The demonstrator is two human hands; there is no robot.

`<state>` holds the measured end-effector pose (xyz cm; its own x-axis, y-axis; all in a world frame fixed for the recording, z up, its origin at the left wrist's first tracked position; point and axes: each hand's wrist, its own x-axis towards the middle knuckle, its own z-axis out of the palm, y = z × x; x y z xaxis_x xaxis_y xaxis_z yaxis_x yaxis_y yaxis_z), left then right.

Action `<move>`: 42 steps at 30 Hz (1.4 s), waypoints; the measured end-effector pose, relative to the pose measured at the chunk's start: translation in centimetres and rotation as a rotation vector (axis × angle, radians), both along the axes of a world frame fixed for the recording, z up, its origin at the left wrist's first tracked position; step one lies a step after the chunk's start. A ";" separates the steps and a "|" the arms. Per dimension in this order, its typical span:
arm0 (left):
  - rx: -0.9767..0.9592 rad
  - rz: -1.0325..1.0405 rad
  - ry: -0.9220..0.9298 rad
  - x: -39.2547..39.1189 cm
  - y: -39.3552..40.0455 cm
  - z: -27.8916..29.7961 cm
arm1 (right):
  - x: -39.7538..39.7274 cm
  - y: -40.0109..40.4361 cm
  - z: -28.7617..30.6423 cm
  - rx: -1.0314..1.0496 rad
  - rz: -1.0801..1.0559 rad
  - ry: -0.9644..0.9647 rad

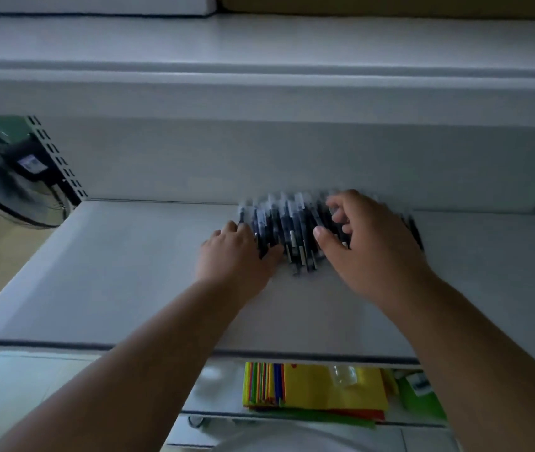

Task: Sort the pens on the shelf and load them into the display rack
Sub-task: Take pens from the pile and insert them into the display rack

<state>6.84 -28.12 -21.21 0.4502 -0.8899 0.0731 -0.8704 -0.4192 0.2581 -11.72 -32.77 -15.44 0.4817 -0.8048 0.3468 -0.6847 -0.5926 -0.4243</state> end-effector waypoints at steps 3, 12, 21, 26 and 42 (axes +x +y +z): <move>-0.009 -0.010 0.014 0.5 -0.5 -0.3 | 0.0 0.2 -0.1 -0.013 -0.022 -0.016; 0.004 -0.036 0.013 1.2 -1.5 0.3 | -0.6 -0.7 0.2 -0.024 -0.112 -0.025; -0.169 -0.024 0.182 1.3 -0.1 0.1 | -1.9 -1.7 -0.4 -0.003 -0.148 -0.033; -0.481 -0.152 0.522 -0.7 3.2 0.5 | -2.7 -1.6 -1.5 0.069 -0.226 0.024; -0.585 -0.225 1.229 -2.1 5.2 0.0 | -2.8 0.9 -4.4 0.344 -0.372 0.076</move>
